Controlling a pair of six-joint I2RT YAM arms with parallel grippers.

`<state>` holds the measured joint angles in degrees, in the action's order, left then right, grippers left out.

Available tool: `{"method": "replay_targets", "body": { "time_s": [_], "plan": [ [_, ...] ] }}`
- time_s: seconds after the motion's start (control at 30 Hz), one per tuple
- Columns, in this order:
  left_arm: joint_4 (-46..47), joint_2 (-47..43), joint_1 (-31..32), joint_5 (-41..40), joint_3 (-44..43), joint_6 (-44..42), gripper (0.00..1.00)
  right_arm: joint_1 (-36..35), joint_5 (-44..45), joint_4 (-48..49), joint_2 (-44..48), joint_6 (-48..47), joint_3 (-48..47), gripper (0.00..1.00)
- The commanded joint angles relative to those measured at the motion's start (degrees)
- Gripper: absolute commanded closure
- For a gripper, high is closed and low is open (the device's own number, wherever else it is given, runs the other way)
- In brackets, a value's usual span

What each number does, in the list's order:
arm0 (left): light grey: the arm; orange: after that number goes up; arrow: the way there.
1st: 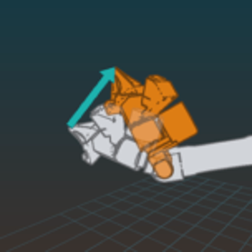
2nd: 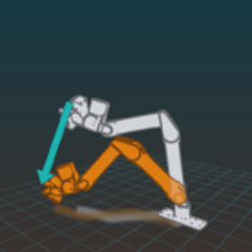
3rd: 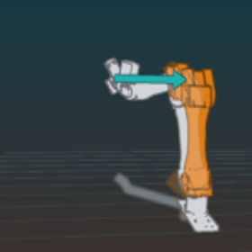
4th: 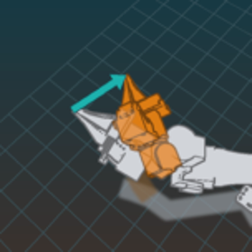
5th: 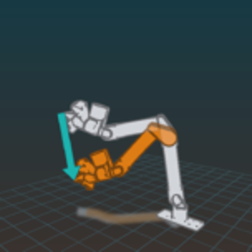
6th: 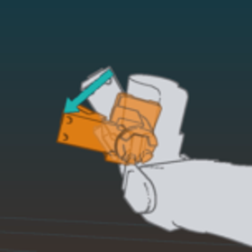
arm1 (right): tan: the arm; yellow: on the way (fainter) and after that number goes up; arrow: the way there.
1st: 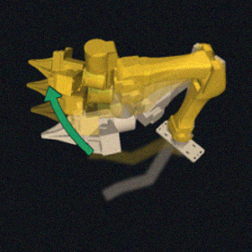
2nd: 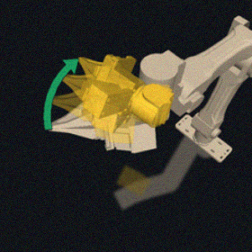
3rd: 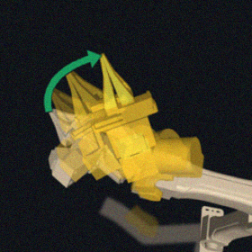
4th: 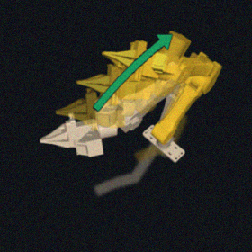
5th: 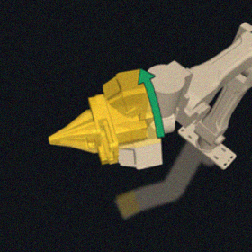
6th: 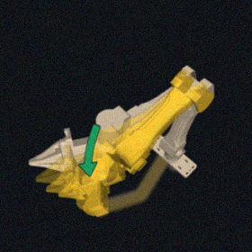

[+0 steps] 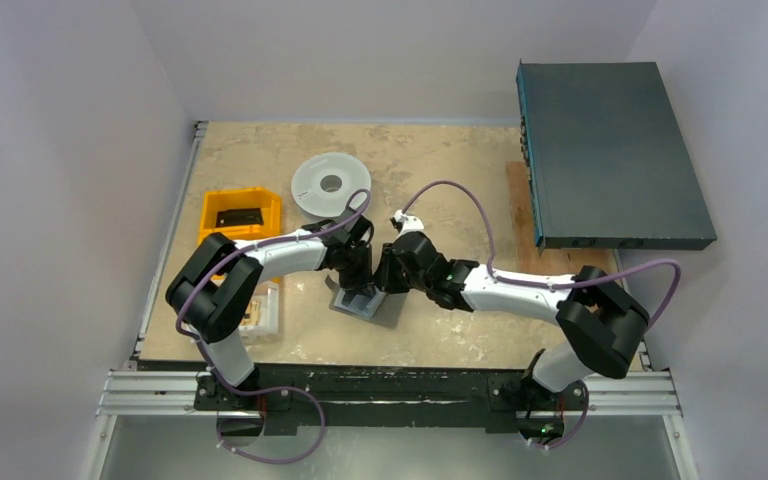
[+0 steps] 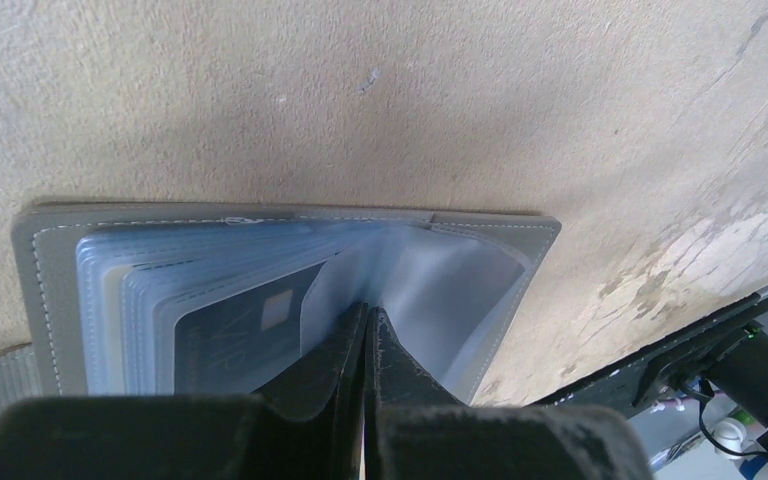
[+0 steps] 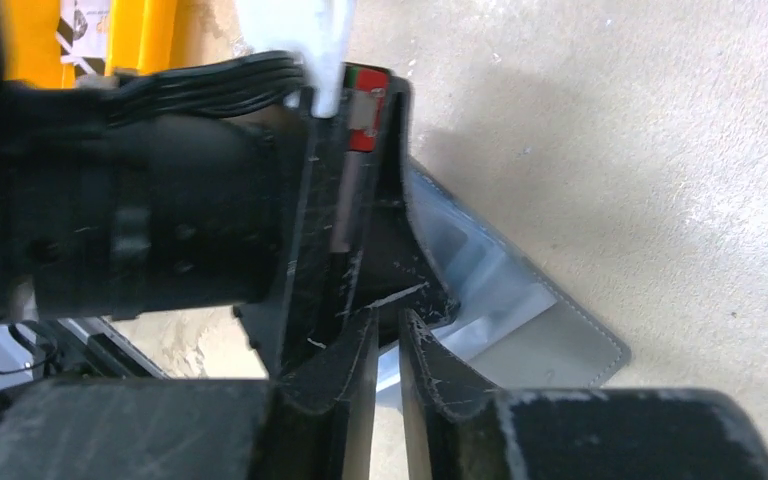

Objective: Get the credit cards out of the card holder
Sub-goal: Open the card holder at the center of the board.

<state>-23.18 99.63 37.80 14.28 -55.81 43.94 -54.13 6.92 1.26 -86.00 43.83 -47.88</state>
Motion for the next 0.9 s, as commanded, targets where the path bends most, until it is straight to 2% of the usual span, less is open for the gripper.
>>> {"method": "replay_targets", "body": {
  "time_s": [0.0,0.2,0.63,0.87],
  "plan": [
    [0.26,-0.15,0.01,-1.14,1.12,0.12,1.00,2.52,-3.03,11.21,-0.96,4.04,3.46,0.89],
    [1.03,-0.48,-0.02,0.22,1.41,1.14,1.00,4.31,-6.37,14.98,-2.95,6.00,5.18,0.95],
    [-0.46,-5.33,-0.63,-0.41,1.05,0.22,1.00,5.50,-6.34,6.52,-6.27,6.22,9.81,0.99],
    [-3.88,-10.59,-1.11,-3.41,1.75,-1.71,0.91,5.70,-6.66,6.30,-8.70,5.65,10.83,1.00]
  ]
}}
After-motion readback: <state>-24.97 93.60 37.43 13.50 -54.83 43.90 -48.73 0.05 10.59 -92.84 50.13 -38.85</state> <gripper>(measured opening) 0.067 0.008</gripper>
